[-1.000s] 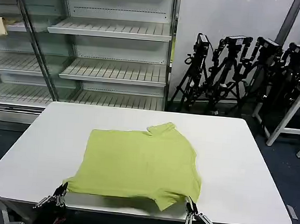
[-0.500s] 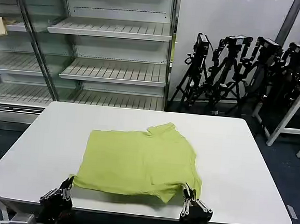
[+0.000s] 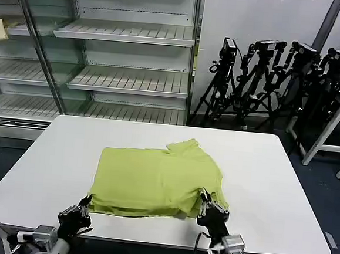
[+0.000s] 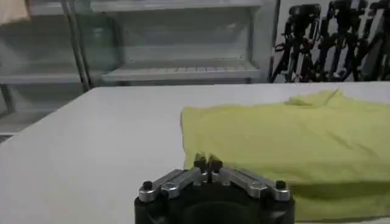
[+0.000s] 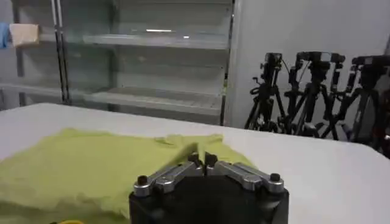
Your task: Fold and organize the clothes.
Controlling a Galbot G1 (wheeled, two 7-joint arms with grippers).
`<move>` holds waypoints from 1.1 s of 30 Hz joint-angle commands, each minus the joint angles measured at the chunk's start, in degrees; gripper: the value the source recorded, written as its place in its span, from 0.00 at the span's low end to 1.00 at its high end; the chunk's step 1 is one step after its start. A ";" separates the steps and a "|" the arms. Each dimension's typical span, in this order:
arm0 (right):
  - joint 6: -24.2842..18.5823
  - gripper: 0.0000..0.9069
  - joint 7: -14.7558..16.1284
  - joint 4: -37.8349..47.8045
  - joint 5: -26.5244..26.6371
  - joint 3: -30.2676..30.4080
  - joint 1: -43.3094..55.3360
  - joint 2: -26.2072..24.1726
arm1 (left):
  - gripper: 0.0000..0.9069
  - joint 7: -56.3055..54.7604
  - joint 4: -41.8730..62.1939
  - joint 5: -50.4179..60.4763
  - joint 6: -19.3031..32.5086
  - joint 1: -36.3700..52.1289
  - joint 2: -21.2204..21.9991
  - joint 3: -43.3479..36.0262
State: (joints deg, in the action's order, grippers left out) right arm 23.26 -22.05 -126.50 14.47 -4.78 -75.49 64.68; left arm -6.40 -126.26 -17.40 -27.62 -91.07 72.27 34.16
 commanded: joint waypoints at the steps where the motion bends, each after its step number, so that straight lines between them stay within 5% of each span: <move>1: 1.60 0.00 -0.04 6.34 1.66 2.10 7.99 -0.15 | 0.02 0.06 4.40 0.37 -0.08 4.11 -1.20 -0.63; 3: 1.91 0.00 0.02 7.26 1.30 2.77 8.29 0.27 | 0.03 0.04 4.90 0.38 -0.14 4.65 -1.22 -0.83; 4: 2.02 0.07 0.03 7.75 1.07 3.03 8.42 0.47 | 0.16 0.03 5.16 0.43 -0.17 4.80 -1.21 -0.93; 5: 2.13 0.39 0.03 8.27 0.74 3.38 8.50 0.81 | 0.32 0.03 5.32 0.46 -0.18 4.95 -1.18 -1.04; 6: 2.29 0.39 0.02 8.81 0.43 3.76 8.61 1.17 | 0.52 0.03 5.42 0.54 -0.17 5.03 -1.11 -1.16; 7: 2.47 1.00 0.01 9.00 0.25 3.86 8.63 1.30 | 0.91 0.02 5.44 0.57 -0.17 5.02 -1.08 -1.22; 8: 3.02 1.00 -0.03 9.31 0.04 4.03 8.62 1.60 | 1.00 0.03 5.43 0.58 -0.19 5.00 -1.02 -1.26; 22: -0.26 1.00 0.40 7.28 -4.54 2.69 2.74 3.08 | 1.00 0.02 0.91 0.54 0.43 0.59 1.19 -0.17; 33: -0.79 1.00 1.10 3.26 -4.98 -6.76 -7.75 2.25 | 1.00 -0.38 -1.20 -0.79 1.47 -3.81 4.33 1.68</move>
State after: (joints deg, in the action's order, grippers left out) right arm 23.10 -21.14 -121.85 10.28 -7.20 -78.23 66.89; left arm -6.79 -126.73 -17.97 -26.34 -93.22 75.75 35.68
